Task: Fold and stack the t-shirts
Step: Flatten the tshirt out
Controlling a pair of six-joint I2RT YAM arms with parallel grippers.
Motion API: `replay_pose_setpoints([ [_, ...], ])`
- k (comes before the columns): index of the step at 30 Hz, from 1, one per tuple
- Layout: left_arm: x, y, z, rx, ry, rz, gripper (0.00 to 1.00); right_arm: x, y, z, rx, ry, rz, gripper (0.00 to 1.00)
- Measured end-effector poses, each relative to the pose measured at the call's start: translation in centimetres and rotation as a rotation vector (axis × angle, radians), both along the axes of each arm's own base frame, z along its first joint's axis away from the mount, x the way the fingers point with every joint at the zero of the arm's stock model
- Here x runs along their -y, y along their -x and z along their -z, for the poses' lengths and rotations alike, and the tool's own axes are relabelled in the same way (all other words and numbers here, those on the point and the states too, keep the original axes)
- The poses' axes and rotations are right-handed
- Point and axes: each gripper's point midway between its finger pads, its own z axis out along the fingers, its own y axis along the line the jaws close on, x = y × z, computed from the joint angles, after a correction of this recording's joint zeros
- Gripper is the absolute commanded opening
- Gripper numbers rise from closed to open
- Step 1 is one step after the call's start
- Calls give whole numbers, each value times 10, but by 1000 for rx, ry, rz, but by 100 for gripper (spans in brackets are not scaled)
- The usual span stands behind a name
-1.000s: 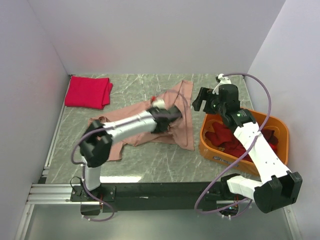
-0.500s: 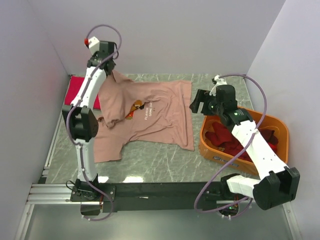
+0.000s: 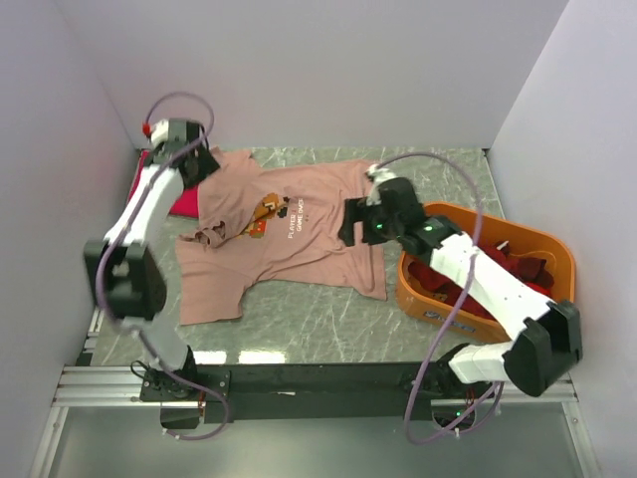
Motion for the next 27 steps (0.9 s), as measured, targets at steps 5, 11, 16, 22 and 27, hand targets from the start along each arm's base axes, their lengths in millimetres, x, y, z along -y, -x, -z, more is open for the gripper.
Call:
replay_pose_setpoints([
  [5,26,121,12,-8,90,-11,99,-60,26,39,-96,36,-170,90],
  [11,46,215,79,-64,204,-18,99,-98,54,108,-261,132,-252,90],
  [16,62,239,135,-185,267,10,99,-96,50,148,-351,203,-198,90],
  [22,70,222,161,-223,273,16,99,-97,30,173,-378,244,-122,90],
  [27,71,193,169,-226,244,22,99,-99,-9,174,-364,217,-41,91],
])
